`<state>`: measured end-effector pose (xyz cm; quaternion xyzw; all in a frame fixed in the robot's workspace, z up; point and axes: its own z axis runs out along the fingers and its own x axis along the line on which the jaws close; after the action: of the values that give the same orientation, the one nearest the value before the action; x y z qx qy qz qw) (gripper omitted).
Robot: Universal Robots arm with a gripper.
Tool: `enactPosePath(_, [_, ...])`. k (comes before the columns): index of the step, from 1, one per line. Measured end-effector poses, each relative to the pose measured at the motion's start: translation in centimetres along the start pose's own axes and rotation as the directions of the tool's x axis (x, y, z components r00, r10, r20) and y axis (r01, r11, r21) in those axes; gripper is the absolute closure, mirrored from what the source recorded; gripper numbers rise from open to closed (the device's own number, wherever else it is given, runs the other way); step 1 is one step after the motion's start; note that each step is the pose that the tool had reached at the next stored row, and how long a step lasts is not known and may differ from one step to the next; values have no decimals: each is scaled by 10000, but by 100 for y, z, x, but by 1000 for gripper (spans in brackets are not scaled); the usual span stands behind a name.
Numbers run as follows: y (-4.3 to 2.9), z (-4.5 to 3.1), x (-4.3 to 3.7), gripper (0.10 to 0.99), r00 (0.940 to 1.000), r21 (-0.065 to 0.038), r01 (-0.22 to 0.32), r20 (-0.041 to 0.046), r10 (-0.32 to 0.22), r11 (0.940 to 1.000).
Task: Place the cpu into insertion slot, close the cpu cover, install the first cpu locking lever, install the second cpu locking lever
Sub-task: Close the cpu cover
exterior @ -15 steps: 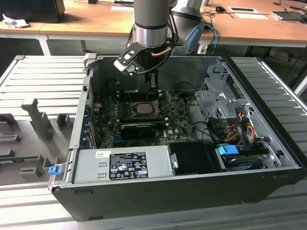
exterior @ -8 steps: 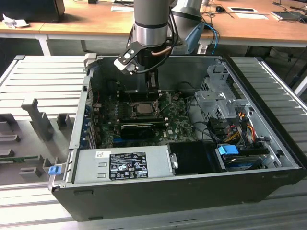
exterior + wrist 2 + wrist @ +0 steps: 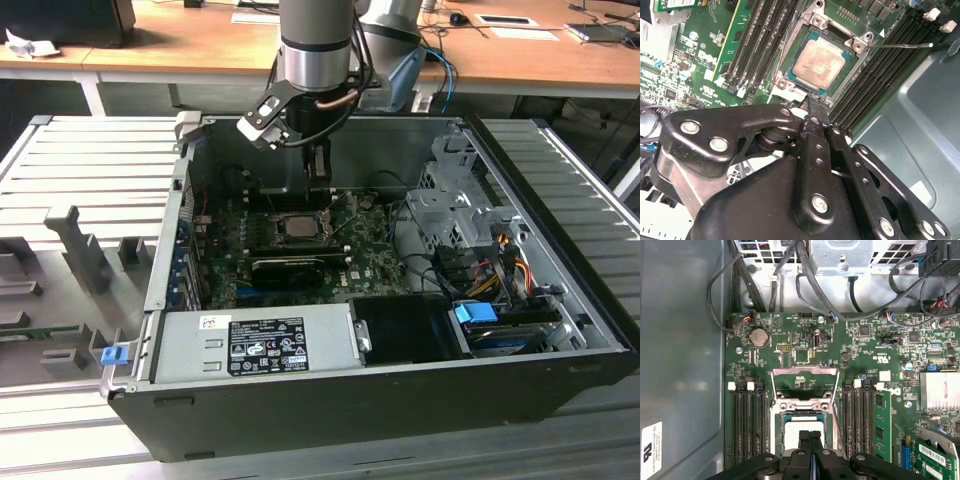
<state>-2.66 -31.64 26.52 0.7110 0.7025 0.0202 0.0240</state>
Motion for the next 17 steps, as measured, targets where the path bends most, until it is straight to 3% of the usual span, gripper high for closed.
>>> enactPosePath(5, [7,-41,1,980,10000,-1,1,33,-1,10000])
enactPosePath(7, [49,-45,1,980,10000,6,4,54,-4,10000])
enactPosePath(10, [53,-111,1,980,10000,5,3,55,-3,10000])
enactPosePath(17, [98,-153,2,980,10000,7,2,57,-2,10000])
